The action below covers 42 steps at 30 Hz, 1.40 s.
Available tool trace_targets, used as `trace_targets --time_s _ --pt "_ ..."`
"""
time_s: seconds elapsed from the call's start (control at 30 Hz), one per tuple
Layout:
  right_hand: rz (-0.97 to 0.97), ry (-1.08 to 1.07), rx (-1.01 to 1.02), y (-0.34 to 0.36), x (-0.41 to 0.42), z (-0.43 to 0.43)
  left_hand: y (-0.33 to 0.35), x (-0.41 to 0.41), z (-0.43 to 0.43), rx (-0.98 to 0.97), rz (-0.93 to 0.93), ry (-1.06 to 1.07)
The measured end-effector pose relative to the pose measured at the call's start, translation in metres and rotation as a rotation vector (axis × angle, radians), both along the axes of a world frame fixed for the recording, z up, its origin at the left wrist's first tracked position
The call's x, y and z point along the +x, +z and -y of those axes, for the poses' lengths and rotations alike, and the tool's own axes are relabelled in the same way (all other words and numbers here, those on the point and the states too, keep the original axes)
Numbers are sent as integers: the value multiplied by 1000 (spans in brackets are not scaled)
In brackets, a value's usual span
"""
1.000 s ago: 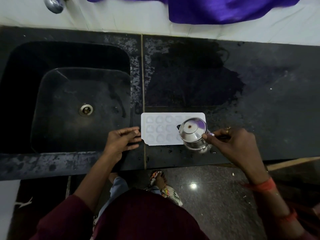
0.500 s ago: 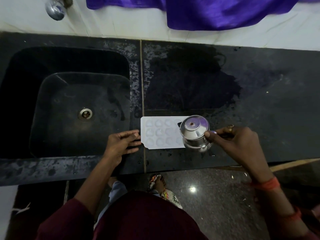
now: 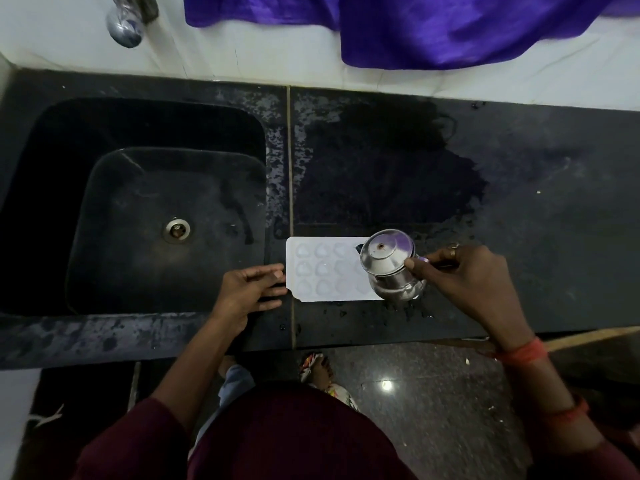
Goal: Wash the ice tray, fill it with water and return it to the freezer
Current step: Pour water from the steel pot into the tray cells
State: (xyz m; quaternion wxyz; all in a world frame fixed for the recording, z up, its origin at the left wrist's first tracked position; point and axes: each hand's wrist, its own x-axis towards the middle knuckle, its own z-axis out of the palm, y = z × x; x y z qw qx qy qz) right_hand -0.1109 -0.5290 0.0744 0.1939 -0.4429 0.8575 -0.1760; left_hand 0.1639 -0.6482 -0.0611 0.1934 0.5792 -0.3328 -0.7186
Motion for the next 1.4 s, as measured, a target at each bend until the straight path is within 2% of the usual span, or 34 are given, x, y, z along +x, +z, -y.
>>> trace_targets --time_s 1.0,1.23,1.4 --pt "0 41 -30 -2 -3 7 2 -2 0 15 -2 22" --pt "133 -15 -88 2 -3 8 2 -3 0 12 -16 23" --pt "144 12 -93 1 5 14 3 -2 -1 9 -26 23"
